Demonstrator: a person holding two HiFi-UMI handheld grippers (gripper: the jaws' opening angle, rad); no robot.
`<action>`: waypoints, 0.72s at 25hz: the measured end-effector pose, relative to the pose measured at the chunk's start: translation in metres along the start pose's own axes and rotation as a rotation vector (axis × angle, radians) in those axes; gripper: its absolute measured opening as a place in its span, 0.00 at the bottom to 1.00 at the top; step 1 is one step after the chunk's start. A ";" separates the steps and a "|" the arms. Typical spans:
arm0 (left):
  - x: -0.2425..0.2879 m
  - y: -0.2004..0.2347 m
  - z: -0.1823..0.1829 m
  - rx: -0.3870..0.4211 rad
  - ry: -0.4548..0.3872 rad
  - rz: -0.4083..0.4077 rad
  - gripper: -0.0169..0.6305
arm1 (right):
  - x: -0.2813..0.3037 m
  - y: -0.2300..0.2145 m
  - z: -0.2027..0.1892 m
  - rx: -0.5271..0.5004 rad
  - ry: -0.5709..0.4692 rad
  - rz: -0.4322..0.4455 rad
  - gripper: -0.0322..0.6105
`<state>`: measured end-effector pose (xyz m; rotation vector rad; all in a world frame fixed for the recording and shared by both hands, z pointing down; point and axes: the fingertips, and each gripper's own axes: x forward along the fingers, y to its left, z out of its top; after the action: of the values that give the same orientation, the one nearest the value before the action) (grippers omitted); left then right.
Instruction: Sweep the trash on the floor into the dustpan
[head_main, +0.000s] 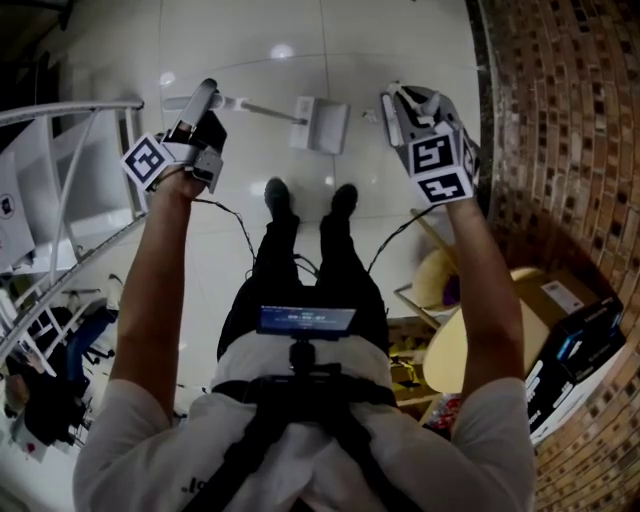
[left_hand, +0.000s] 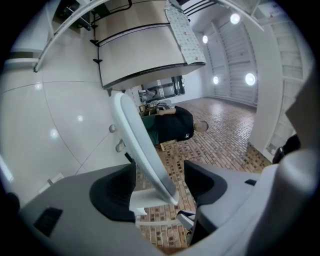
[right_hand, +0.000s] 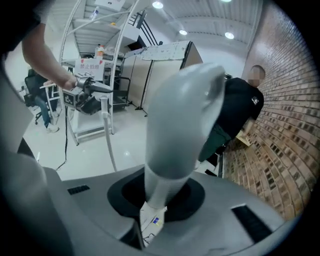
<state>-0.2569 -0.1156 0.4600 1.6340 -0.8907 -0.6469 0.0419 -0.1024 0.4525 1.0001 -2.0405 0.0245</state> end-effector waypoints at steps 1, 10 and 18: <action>0.002 0.004 0.003 -0.016 -0.013 0.006 0.48 | 0.003 0.009 0.006 0.008 -0.012 0.025 0.11; 0.007 -0.007 0.013 -0.107 -0.078 -0.138 0.08 | 0.007 0.035 0.026 0.276 -0.124 0.075 0.12; -0.001 -0.017 -0.005 -0.112 -0.097 -0.191 0.07 | 0.001 0.011 0.054 0.463 -0.253 0.035 0.12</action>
<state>-0.2498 -0.1098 0.4449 1.6090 -0.7585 -0.8988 -0.0016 -0.1146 0.4219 1.3016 -2.3414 0.4257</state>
